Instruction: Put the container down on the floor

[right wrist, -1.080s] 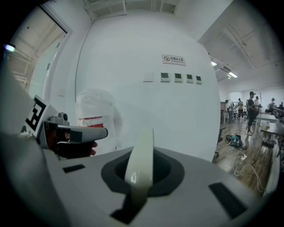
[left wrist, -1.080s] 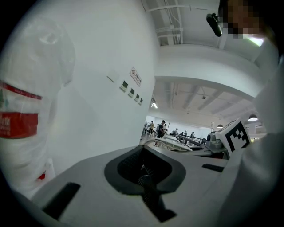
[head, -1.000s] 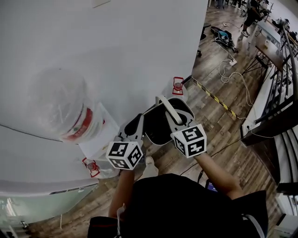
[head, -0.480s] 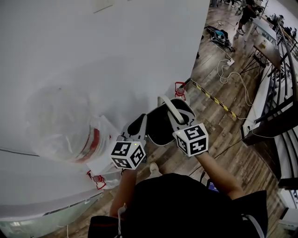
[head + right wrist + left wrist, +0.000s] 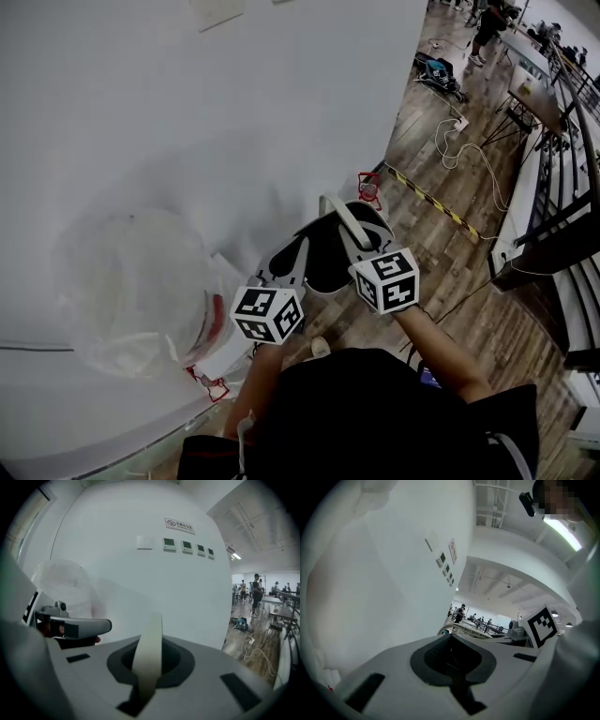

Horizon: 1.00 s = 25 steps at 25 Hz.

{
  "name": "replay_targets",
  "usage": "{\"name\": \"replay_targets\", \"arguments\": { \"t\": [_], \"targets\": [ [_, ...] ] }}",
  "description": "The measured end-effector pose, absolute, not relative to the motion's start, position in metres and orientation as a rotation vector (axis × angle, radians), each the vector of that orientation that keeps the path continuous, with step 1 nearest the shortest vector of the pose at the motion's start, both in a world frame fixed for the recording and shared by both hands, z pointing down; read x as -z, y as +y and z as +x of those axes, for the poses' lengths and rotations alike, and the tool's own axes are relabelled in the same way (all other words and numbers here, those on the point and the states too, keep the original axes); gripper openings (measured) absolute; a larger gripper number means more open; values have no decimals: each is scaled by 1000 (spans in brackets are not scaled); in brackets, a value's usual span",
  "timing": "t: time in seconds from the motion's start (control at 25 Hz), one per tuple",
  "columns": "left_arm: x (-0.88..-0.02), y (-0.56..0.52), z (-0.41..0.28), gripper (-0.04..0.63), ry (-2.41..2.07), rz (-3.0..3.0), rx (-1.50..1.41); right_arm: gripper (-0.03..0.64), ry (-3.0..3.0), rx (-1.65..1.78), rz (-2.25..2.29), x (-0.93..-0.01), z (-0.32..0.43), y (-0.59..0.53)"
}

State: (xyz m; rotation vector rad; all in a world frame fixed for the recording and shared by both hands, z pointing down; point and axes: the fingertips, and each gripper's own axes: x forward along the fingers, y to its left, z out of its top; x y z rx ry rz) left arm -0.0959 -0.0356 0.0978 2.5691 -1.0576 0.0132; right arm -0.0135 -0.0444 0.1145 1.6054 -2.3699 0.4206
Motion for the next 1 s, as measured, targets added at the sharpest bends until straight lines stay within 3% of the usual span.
{"name": "replay_targets", "arguments": {
  "t": [1.0],
  "targets": [
    [-141,-77,-74,18,-1031,2512,-75,31,-2337,-512,1529,-159,1,-79]
  ]
}}
